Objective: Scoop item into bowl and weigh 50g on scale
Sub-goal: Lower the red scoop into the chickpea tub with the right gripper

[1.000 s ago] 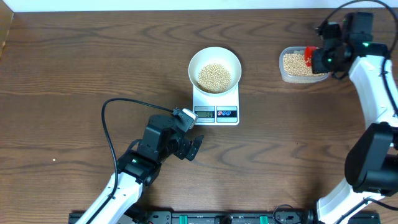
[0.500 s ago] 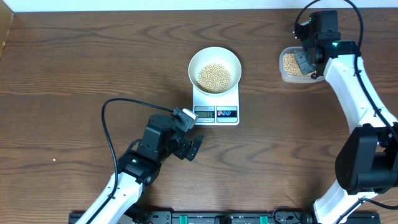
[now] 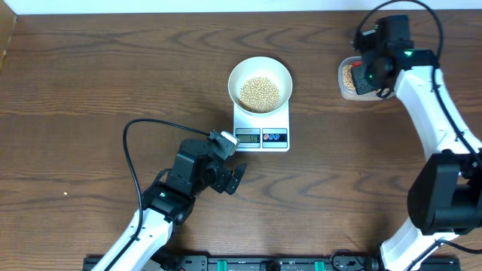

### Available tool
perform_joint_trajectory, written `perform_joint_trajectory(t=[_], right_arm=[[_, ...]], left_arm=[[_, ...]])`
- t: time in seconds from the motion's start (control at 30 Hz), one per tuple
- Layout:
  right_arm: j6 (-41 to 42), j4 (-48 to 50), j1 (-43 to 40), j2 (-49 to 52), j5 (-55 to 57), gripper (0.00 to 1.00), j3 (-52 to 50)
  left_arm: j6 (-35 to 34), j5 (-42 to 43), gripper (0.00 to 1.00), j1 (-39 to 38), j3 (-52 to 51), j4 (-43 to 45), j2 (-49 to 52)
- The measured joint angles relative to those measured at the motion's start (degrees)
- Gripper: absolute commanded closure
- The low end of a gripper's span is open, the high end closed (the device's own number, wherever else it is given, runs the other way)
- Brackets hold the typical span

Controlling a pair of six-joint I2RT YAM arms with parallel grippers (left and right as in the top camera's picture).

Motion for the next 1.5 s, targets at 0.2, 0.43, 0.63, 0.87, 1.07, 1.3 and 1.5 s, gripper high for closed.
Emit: perform_joint_trajectory(t=[0.2,0.43,0.63,0.87,1.07,1.3,1.5], right_arm=[[10.0,1.4,-7.1,0.0,-14.3,0.99,0.0],[19.0,1.3,-12.3,0.0,-19.4,0.99,0.0],[24.1,1.6,-13.9,0.0,-21.0,0.99,-0.1],[28.9,6.3,-14.2,0.0,-25.8,0.99,-2.9],[32.7,11.5,-14.3,0.0,-30.2,0.99,-7.6],[34.5,13.1,-14.5,-0.2,-32.3,0.99,-9.4],[34.9,13.0,-14.6,-0.2,-32.2,0.97,-9.5]], left_arm=[[0.0,0.0,0.03,0.0,0.0,0.0,0.0],[0.0,0.0,0.03,0.0,0.0,0.0,0.0],[0.0,0.0,0.03,0.0,0.0,0.0,0.0],[0.0,0.0,0.03,0.0,0.0,0.0,0.0],[0.0,0.0,0.03,0.0,0.0,0.0,0.0],[0.0,0.0,0.03,0.0,0.0,0.0,0.0],[0.0,0.0,0.03,0.0,0.0,0.0,0.0]])
